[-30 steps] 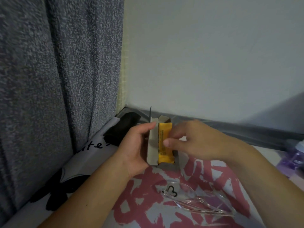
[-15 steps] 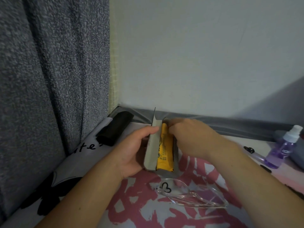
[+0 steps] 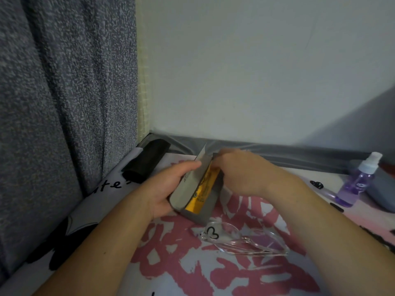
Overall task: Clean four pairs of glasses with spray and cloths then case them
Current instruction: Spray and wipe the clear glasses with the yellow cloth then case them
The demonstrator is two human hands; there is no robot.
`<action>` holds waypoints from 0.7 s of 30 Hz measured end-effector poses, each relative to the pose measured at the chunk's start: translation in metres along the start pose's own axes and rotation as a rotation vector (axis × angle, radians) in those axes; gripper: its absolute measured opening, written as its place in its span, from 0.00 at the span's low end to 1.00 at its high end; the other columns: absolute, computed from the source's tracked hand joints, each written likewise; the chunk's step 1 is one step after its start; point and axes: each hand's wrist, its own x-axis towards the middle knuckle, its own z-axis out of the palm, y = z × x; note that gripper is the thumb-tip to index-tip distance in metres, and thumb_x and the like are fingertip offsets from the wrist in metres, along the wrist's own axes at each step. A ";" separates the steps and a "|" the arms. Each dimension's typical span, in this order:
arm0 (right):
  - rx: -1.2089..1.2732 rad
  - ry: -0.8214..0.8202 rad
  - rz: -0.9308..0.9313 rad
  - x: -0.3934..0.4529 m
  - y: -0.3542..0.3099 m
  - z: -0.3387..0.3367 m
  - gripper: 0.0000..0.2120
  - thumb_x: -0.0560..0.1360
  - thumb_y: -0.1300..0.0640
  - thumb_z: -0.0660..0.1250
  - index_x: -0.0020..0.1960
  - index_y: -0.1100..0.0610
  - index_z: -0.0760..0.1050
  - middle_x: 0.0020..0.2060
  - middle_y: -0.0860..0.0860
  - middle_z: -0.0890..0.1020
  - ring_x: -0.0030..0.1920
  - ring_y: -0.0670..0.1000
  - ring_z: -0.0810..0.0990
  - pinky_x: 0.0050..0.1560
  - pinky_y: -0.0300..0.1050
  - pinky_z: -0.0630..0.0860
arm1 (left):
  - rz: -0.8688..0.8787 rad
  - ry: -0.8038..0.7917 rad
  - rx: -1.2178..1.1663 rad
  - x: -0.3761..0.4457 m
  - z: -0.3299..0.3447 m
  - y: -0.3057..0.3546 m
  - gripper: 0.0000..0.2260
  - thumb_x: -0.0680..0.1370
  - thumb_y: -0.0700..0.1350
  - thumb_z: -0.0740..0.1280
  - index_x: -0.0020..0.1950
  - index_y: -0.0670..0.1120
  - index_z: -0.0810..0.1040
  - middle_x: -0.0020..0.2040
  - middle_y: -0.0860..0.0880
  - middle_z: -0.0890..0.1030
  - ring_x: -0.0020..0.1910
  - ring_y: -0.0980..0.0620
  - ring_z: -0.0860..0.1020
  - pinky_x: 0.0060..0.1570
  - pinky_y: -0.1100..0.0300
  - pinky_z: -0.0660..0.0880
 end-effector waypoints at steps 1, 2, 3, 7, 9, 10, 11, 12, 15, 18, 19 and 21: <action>0.035 0.041 0.007 0.000 0.000 -0.002 0.20 0.73 0.64 0.57 0.58 0.50 0.80 0.58 0.50 0.79 0.56 0.55 0.80 0.55 0.53 0.78 | -0.009 0.001 0.039 -0.001 -0.002 0.001 0.16 0.81 0.50 0.66 0.63 0.42 0.83 0.58 0.40 0.84 0.58 0.40 0.82 0.63 0.46 0.78; 0.102 0.091 0.017 -0.002 0.000 -0.006 0.20 0.74 0.65 0.58 0.57 0.49 0.81 0.57 0.49 0.80 0.55 0.53 0.80 0.54 0.49 0.78 | -0.012 0.001 0.075 -0.001 -0.004 0.003 0.16 0.80 0.50 0.66 0.62 0.43 0.84 0.59 0.40 0.84 0.61 0.39 0.81 0.66 0.45 0.76; 0.184 0.147 0.024 -0.004 0.000 -0.012 0.18 0.75 0.65 0.59 0.56 0.50 0.82 0.54 0.47 0.80 0.54 0.50 0.80 0.53 0.43 0.77 | -0.013 0.004 0.104 -0.002 -0.007 0.005 0.15 0.80 0.50 0.67 0.61 0.44 0.85 0.59 0.40 0.84 0.60 0.39 0.81 0.67 0.44 0.75; 0.508 0.127 0.066 -0.041 -0.001 -0.030 0.06 0.81 0.57 0.65 0.49 0.54 0.81 0.37 0.43 0.79 0.34 0.36 0.77 0.35 0.29 0.70 | -0.025 0.024 0.110 -0.001 -0.022 0.011 0.15 0.79 0.52 0.69 0.60 0.46 0.85 0.60 0.39 0.83 0.51 0.44 0.83 0.68 0.43 0.73; 0.536 0.009 0.116 -0.070 0.004 -0.025 0.07 0.80 0.50 0.67 0.47 0.53 0.78 0.36 0.45 0.80 0.30 0.38 0.75 0.33 0.32 0.70 | -0.025 0.068 0.072 0.001 -0.025 0.011 0.15 0.80 0.52 0.67 0.60 0.45 0.85 0.58 0.39 0.84 0.49 0.45 0.83 0.66 0.44 0.74; 0.555 -0.028 0.165 -0.087 0.010 -0.019 0.07 0.79 0.49 0.68 0.47 0.52 0.77 0.36 0.47 0.81 0.30 0.39 0.74 0.33 0.32 0.71 | -0.024 0.084 0.060 0.001 -0.025 0.010 0.14 0.81 0.51 0.67 0.55 0.45 0.87 0.54 0.41 0.85 0.46 0.46 0.84 0.61 0.46 0.76; 0.612 -0.065 0.228 -0.106 0.015 -0.013 0.08 0.78 0.49 0.70 0.47 0.53 0.76 0.36 0.49 0.81 0.29 0.40 0.74 0.33 0.33 0.71 | -0.021 0.095 0.054 0.002 -0.024 0.010 0.14 0.81 0.51 0.66 0.49 0.46 0.88 0.49 0.42 0.86 0.42 0.48 0.85 0.56 0.48 0.78; 0.704 -0.119 0.296 -0.124 0.021 -0.007 0.08 0.77 0.51 0.72 0.48 0.54 0.76 0.35 0.50 0.82 0.30 0.43 0.75 0.33 0.36 0.72 | -0.018 0.092 0.051 0.004 -0.023 0.009 0.16 0.81 0.51 0.65 0.44 0.47 0.89 0.46 0.44 0.87 0.39 0.49 0.85 0.52 0.51 0.79; 0.810 -0.299 0.417 -0.161 0.026 0.007 0.12 0.72 0.52 0.77 0.52 0.50 0.77 0.41 0.50 0.82 0.37 0.46 0.77 0.38 0.45 0.77 | 0.020 0.083 0.070 0.006 -0.018 0.005 0.18 0.82 0.52 0.64 0.41 0.47 0.89 0.44 0.46 0.87 0.38 0.50 0.85 0.44 0.56 0.81; 0.637 -0.198 0.462 -0.162 0.021 0.023 0.10 0.72 0.51 0.78 0.49 0.48 0.79 0.42 0.46 0.82 0.37 0.40 0.78 0.45 0.41 0.78 | 0.080 0.114 0.114 0.006 -0.012 0.001 0.13 0.81 0.53 0.66 0.49 0.47 0.87 0.48 0.45 0.87 0.41 0.50 0.85 0.48 0.54 0.80; 0.599 -0.149 0.458 -0.159 0.018 0.026 0.07 0.72 0.51 0.77 0.47 0.48 0.80 0.40 0.46 0.82 0.36 0.39 0.78 0.42 0.37 0.76 | 0.100 0.129 0.143 0.005 -0.010 0.000 0.12 0.81 0.53 0.66 0.52 0.47 0.86 0.49 0.45 0.87 0.42 0.49 0.85 0.50 0.53 0.79; 0.605 -0.087 0.446 -0.156 0.014 0.028 0.04 0.74 0.53 0.76 0.43 0.50 0.82 0.38 0.48 0.83 0.36 0.43 0.79 0.39 0.36 0.75 | 0.163 0.166 0.242 0.004 -0.010 -0.001 0.10 0.81 0.52 0.67 0.53 0.48 0.85 0.50 0.46 0.87 0.43 0.51 0.85 0.49 0.54 0.78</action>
